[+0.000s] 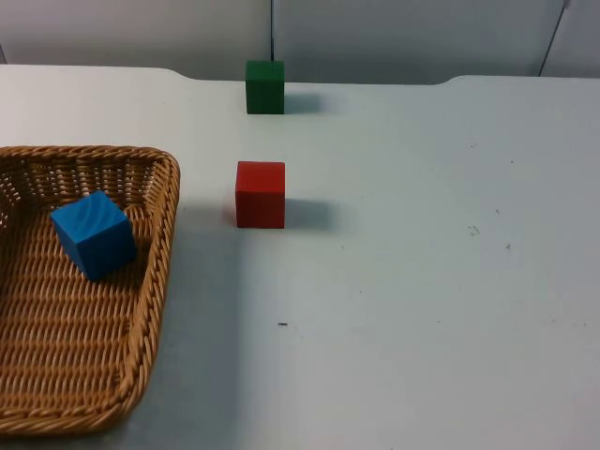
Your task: Pick up the basket with the left hand and place the blue cube into the basket with the right hand.
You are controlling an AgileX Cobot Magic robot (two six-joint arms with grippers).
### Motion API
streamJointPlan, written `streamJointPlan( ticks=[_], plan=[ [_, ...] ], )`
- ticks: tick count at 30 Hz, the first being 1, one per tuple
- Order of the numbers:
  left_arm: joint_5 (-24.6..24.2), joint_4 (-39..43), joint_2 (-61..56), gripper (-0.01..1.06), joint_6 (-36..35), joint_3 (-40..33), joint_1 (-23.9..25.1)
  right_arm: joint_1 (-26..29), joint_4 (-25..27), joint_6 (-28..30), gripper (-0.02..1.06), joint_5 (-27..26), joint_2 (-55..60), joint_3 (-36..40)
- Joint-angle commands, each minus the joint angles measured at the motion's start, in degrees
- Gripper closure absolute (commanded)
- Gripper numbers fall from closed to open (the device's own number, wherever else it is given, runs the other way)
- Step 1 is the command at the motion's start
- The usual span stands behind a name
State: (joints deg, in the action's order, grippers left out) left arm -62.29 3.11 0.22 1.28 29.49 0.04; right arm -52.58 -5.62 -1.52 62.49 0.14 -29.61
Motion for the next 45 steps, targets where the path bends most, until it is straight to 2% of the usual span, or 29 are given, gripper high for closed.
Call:
streamJointPlan(
  ticks=[1, 16, 21, 25, 26, 30, 31, 34, 35, 36, 39, 45],
  plan=[
    [0.49, -0.38, -0.22, 0.00, -0.20, -0.10, -0.26, -0.08, -0.26, 0.59, 0.00, -0.89, -0.14, 0.52],
    [0.49, -0.38, -0.22, 0.00, -0.20, -0.10, -0.26, -0.08, -0.26, 0.47, 0.00, -0.89, -0.14, 0.52],
    [0.49, -0.38, -0.22, 0.00, -0.20, -0.10, -0.26, 4.34, -0.26, 0.47, 0.00, -0.89, -0.14, 0.52],
    [0.49, -0.38, -0.22, 0.00, -0.20, -0.10, -0.26, 14.10, -0.26, 0.47, 0.00, -0.89, -0.14, 0.52],
    [0.49, -0.38, -0.22, 0.00, -0.20, -0.10, -0.26, 14.10, -0.26, 0.47, 0.00, -0.89, -0.14, 0.52],
    [0.49, -0.38, -0.22, 0.00, -0.20, -0.10, -0.26, 25.85, -0.26, 0.47, 0.00, -0.89, -0.14, 0.52],
    [0.49, -0.38, -0.22, 0.00, -0.20, -0.10, -0.26, 25.85, -0.26, 0.47, 0.00, -0.89, -0.14, 0.52],
    [0.49, -0.38, -0.22, 0.00, -0.20, -0.10, -0.26, 32.99, -0.26, 0.47, 0.00, -0.89, -0.14, 0.52],
    [0.49, -0.38, -0.22, 0.00, -0.20, -0.10, -0.26, 32.99, -0.26, 0.47, 0.00, -0.89, -0.14, 0.52],
    [0.49, -0.38, -0.22, 0.00, -0.20, -0.10, -0.26, 36.45, -0.26, 0.47, 0.00, -0.89, -0.14, 0.52],
    [0.49, -0.38, -0.22, 0.00, -0.20, -0.10, -0.26, 41.92, -0.26, 0.47, 0.00, -0.89, -0.14, 0.52],
    [0.49, -0.38, -0.22, 0.00, -0.20, -0.10, -0.26, 48.18, -0.26, 0.47, 0.00, -0.89, -0.14, 0.52]
  ],
)
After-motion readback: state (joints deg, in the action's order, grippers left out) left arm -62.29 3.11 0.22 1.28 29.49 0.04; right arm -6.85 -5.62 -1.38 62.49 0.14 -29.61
